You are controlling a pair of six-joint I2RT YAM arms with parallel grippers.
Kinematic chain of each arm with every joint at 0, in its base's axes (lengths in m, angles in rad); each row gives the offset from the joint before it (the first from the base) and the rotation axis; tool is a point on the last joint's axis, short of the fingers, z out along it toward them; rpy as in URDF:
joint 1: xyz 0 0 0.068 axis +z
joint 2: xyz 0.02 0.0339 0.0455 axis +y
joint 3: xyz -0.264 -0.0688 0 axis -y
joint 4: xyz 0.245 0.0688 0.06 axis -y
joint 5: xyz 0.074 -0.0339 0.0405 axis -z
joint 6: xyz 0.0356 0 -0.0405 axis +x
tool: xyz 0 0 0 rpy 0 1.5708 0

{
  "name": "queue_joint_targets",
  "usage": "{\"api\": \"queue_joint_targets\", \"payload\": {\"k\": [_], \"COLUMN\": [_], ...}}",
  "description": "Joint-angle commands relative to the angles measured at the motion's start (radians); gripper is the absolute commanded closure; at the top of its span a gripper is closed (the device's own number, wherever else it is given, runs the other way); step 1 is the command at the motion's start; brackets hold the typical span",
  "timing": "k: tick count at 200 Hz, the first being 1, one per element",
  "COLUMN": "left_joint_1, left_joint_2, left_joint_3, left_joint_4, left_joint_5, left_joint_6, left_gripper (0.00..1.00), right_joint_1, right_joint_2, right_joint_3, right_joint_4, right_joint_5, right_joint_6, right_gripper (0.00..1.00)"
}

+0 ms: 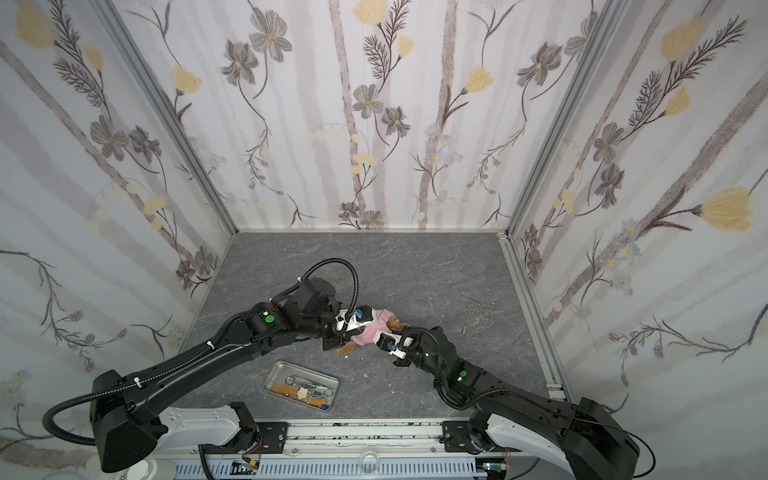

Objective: Dress the teddy bear

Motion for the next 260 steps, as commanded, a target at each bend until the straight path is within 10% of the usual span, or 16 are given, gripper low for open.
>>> {"api": "queue_joint_targets", "payload": {"k": [1, 102, 203, 260], "left_joint_1": [-0.003, -0.028, -0.042, -0.038], "left_joint_2": [0.018, 0.067, 0.131, 0.127], "left_joint_3": [-0.001, 0.01, 0.007, -0.047], "left_joint_4": [-0.01, -0.009, 0.143, 0.213], "left_joint_5": [0.042, 0.066, -0.162, -0.119], "left_joint_6": [0.02, 0.024, -0.044, -0.048], "left_gripper": [0.81, 0.67, 0.56, 0.71], "right_joint_1": [0.002, -0.022, -0.029, -0.023], "right_joint_2": [0.002, 0.024, 0.061, 0.073], "right_joint_3": [0.009, 0.046, 0.057, 0.041], "right_joint_4": [0.064, 0.109, 0.359, 0.506], "right_joint_5": [-0.003, -0.059, -0.225, -0.261], "right_joint_6": [0.011, 0.218, 0.586, 0.649], "right_gripper": [0.99, 1.0, 1.0, 1.0]}}
